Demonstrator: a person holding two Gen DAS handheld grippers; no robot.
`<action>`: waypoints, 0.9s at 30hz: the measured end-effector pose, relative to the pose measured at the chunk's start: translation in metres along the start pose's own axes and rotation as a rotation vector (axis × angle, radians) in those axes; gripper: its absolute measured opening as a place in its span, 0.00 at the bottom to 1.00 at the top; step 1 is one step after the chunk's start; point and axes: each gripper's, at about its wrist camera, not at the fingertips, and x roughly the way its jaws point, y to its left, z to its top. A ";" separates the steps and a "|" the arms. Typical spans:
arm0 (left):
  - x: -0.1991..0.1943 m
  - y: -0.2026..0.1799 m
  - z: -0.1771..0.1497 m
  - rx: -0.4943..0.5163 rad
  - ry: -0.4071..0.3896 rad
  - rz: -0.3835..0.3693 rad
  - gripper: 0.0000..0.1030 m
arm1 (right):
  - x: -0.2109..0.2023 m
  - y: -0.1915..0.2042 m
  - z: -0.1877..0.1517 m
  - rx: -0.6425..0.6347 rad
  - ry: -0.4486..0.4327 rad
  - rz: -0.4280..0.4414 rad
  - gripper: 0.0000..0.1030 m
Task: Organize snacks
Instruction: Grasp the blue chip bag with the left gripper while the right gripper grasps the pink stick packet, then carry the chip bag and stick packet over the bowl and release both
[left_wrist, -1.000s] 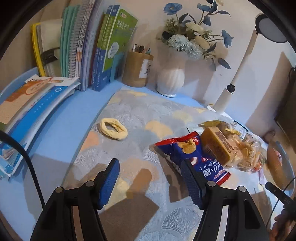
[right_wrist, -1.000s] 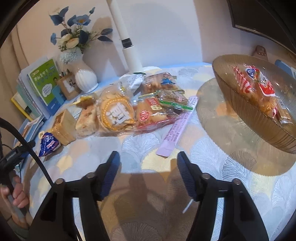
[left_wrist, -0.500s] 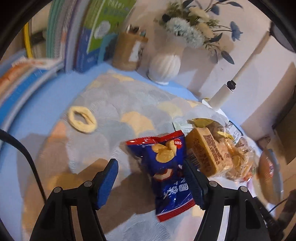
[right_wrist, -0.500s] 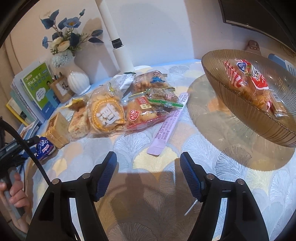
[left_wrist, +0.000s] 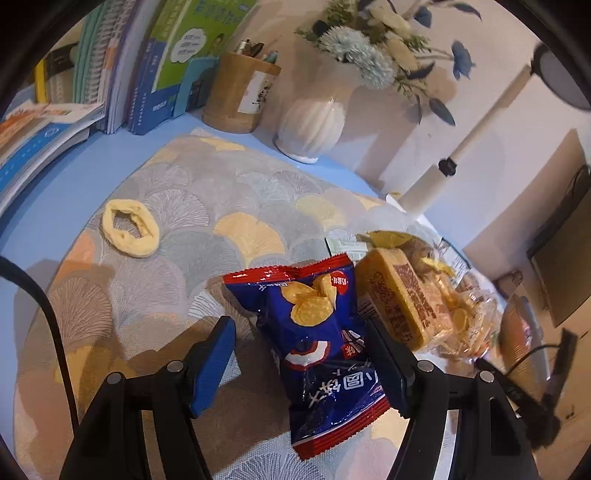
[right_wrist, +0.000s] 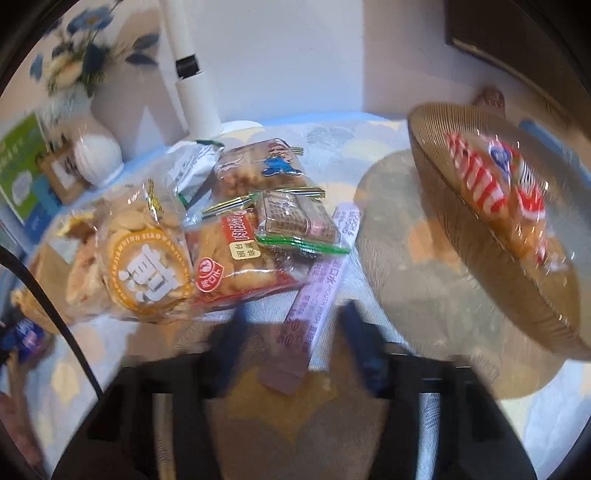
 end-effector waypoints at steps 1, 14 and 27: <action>-0.001 0.003 0.000 -0.015 -0.006 -0.010 0.67 | 0.000 -0.001 -0.001 -0.009 -0.004 -0.004 0.26; 0.009 -0.029 -0.005 0.142 -0.002 0.123 0.46 | -0.055 -0.020 -0.062 -0.146 0.037 0.178 0.21; -0.016 -0.008 -0.006 0.034 -0.104 0.037 0.32 | -0.053 -0.008 -0.067 -0.137 0.033 0.128 0.37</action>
